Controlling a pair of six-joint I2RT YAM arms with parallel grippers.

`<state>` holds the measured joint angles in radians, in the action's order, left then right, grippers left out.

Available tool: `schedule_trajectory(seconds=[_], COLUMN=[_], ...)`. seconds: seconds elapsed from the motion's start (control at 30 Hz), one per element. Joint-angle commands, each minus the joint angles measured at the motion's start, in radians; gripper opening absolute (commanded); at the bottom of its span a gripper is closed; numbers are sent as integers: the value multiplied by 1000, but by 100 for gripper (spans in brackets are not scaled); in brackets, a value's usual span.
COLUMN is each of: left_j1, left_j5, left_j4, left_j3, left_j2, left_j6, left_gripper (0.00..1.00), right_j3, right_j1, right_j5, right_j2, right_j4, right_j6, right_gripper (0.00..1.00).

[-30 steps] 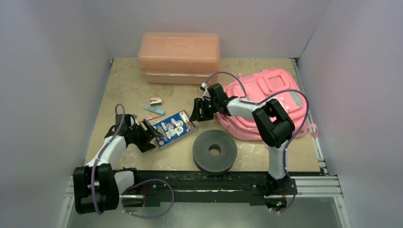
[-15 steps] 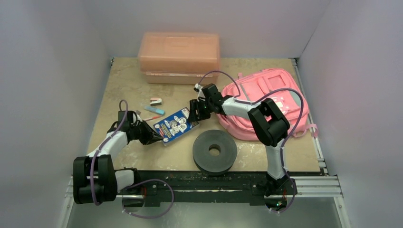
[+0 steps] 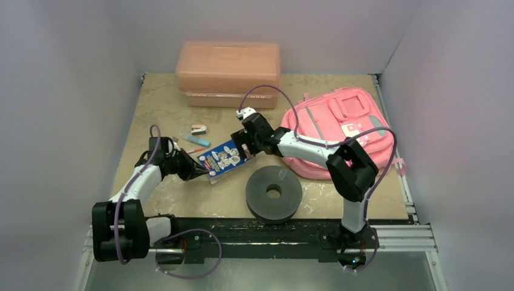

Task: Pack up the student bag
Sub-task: Pick up the book from the center of the board.

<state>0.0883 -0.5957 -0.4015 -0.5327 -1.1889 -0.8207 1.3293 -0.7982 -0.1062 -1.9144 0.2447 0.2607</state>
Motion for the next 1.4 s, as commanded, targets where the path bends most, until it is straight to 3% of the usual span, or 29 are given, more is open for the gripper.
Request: schedule_trajectory(seconds=[0.0, 0.17, 0.37, 0.8, 1.03, 1.17, 1.37], left_j1=[-8, -8, -8, -7, -8, -8, -8], left_j5=[-25, -35, -33, -33, -31, -39, -48], left_j4=[-19, -37, -58, -95, -111, -111, -124], left_j3=[-50, -58, -62, -73, -86, -90, -98], left_j2=[28, 22, 41, 94, 93, 96, 115], left_j6=[-12, -12, -21, -35, -29, -34, -46], left_gripper=[0, 0, 0, 0, 0, 0, 0], right_j3=[-10, -134, -224, -213, -319, -310, -324], right_j1=[-137, -267, -370, -411, -442, -459, -499], right_j5=[-345, -200, -176, -112, -89, -183, -450], right_j2=[131, 211, 170, 82, 158, 120, 3], right_j4=[-32, -269, -504, -633, -718, -769, -1071], right_j6=[-191, -393, -586, -624, -598, -610, -785], right_gripper=[99, 99, 99, 93, 93, 92, 85])
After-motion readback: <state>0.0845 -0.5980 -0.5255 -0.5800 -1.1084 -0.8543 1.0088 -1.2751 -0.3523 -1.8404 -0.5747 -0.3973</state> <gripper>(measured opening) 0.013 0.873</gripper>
